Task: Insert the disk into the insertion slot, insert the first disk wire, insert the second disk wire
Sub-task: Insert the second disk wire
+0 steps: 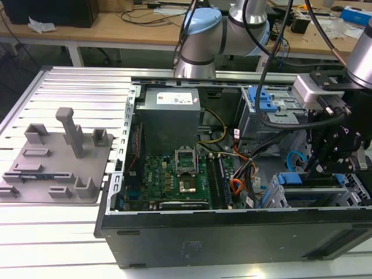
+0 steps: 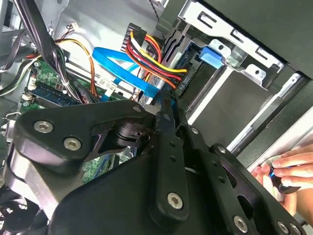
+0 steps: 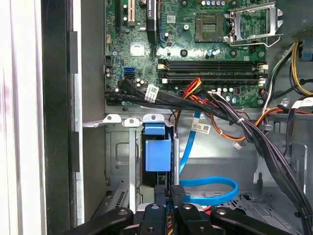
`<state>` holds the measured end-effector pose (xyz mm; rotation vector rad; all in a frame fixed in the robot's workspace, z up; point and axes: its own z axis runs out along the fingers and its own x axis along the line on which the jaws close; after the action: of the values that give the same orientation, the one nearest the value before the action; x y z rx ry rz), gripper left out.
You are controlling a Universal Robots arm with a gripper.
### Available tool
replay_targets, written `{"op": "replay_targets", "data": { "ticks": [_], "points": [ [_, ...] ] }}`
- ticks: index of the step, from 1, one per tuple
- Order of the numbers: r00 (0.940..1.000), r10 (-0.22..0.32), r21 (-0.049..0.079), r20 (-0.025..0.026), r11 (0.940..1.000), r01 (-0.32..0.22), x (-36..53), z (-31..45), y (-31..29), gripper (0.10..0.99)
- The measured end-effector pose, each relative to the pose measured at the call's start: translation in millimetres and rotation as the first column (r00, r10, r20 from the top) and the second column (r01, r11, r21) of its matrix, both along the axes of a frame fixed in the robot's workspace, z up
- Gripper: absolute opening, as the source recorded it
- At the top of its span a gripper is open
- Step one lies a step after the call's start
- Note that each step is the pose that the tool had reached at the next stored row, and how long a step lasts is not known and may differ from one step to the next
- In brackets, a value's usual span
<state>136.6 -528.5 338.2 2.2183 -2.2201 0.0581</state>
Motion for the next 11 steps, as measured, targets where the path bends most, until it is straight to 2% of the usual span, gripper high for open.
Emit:
{"op": "replay_targets", "data": {
  "ticks": [2, 3, 4, 5, 6, 11],
  "points": [
    [1.0, 0.0, 0.001, -0.0001, 1.0, 0.0, -0.5, 0.0, 0.0, 0.169],
    [1.0, 0.0, 0.002, -0.0001, 1.0, 0.0, -0.6, 2.7, 0.0, 0.227],
    [1.0, 0.0, 0.001, -0.0001, 1.0, 0.0, -0.7, 6.8, 0.0, 0.29],
    [1.0, 0.0, 0.001, -0.0001, 1.0, 0.0, -0.7, 14.5, 0.2, 0.29],
    [1.0, 0.0, 0.001, -0.0001, 1.0, 0.0, -0.7, 20.5, 0.9, 0.357],
    [1.0, 0.0, 0.001, 0.002, 1.0, 0.0, -0.9, 40.7, 4.8, 0.341]
  ]
}}
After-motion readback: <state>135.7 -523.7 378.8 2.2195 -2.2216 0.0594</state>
